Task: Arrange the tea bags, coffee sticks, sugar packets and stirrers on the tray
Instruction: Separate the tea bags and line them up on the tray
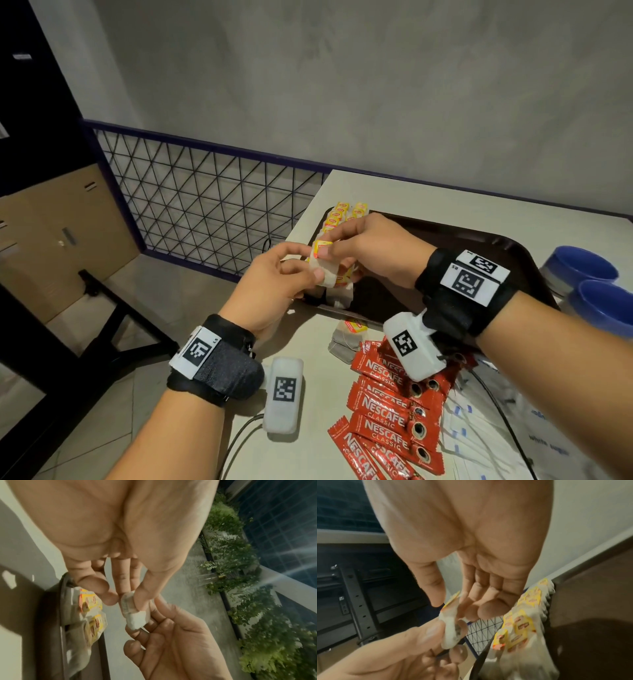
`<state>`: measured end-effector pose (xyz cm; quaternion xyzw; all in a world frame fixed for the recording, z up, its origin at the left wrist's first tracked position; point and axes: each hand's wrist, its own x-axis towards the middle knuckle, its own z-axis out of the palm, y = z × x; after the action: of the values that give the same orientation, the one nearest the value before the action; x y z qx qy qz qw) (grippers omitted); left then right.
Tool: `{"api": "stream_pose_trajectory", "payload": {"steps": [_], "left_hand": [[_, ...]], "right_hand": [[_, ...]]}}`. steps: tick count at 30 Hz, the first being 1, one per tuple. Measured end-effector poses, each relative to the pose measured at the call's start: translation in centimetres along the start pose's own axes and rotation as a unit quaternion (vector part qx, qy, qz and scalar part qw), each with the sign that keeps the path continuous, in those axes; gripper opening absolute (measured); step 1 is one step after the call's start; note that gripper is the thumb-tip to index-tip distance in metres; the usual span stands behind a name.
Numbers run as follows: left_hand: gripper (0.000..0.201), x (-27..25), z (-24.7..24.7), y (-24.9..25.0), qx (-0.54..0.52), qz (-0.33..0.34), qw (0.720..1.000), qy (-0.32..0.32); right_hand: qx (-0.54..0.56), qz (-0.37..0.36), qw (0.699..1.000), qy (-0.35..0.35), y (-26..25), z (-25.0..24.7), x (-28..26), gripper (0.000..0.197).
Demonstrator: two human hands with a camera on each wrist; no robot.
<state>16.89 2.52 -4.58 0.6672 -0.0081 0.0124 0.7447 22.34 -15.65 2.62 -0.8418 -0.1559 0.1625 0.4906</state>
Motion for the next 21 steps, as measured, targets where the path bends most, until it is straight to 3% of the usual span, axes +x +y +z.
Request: {"api": "stream_pose_trajectory", "payload": {"steps": [3, 7, 10, 18, 21], "left_hand": [[0.041, 0.1, -0.6, 0.0, 0.036, 0.01, 0.999, 0.019], [0.012, 0.5, -1.1, -0.2, 0.102, 0.026, 0.99, 0.09], [0.011, 0.8, -1.3, -0.2, 0.104, 0.015, 0.988, 0.111], [0.02, 0.7, -1.3, -0.5, 0.121, 0.003, 0.989, 0.08], [0.011, 0.4, -1.0, -0.3, 0.144, -0.004, 0.987, 0.069]], "right_hand": [[0.014, -0.006, 1.0, 0.026, -0.2, 0.3, 0.2, 0.014], [-0.031, -0.009, 0.999, 0.032, -0.6, 0.8, 0.9, 0.005], [-0.031, 0.014, 0.999, 0.0, -0.4, 1.2, 1.5, 0.011], [-0.125, 0.05, 0.989, -0.055, 0.2, 2.4, 2.5, 0.013], [-0.165, 0.044, 0.984, -0.055, 0.4, 2.4, 2.9, 0.016]]}}
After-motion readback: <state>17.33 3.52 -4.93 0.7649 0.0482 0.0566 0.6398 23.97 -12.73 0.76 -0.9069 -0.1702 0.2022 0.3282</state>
